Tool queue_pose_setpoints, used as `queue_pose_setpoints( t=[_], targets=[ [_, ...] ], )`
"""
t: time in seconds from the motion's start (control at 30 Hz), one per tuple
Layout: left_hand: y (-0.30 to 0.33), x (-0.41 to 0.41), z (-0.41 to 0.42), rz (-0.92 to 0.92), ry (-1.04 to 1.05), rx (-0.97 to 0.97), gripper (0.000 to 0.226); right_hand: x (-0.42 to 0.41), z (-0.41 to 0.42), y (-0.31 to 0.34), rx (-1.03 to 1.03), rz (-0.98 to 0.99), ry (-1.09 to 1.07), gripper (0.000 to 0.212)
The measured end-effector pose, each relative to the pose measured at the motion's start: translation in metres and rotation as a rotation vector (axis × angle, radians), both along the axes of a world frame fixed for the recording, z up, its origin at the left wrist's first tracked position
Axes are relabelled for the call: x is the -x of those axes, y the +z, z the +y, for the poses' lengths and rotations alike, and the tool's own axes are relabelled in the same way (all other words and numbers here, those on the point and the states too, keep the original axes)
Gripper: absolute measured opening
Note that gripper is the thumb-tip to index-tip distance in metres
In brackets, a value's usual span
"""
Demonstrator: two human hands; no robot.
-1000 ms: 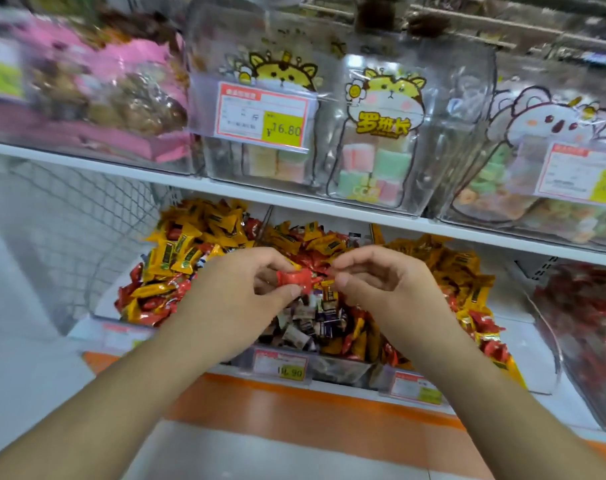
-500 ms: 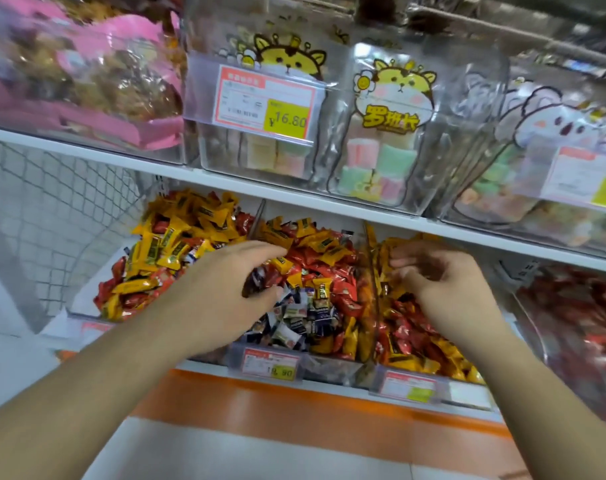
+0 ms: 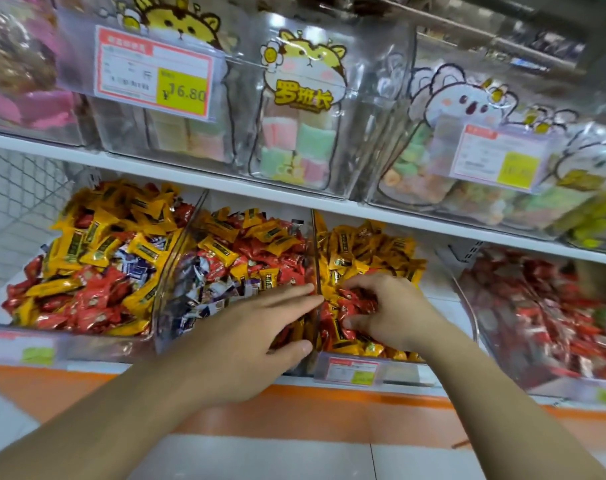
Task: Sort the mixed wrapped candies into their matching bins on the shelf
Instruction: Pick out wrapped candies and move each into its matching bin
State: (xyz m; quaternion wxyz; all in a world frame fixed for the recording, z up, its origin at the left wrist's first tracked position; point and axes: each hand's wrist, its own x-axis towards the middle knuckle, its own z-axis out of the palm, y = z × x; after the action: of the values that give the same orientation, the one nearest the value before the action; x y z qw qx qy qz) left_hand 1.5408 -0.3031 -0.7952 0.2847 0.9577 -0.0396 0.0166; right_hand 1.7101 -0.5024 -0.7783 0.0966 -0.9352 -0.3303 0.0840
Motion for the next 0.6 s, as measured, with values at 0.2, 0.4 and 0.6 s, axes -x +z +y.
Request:
queue_pose_setpoints(
  t=[0.2,0.4,0.6],
  targets=[
    [-0.001,0.001,-0.005,0.013,0.006,0.024,0.061,-0.003,0.001,-0.011,-0.074,-0.061,-0.028,0.019],
    [0.003,0.003,-0.004,0.021,0.021,0.027,0.059,-0.006,-0.003,-0.011,-0.203,-0.083,-0.083,0.012],
    [0.012,0.003,0.000,-0.092,0.136,0.069,0.045,0.000,-0.003,0.010,-0.555,0.035,-0.186,0.013]
  ],
)
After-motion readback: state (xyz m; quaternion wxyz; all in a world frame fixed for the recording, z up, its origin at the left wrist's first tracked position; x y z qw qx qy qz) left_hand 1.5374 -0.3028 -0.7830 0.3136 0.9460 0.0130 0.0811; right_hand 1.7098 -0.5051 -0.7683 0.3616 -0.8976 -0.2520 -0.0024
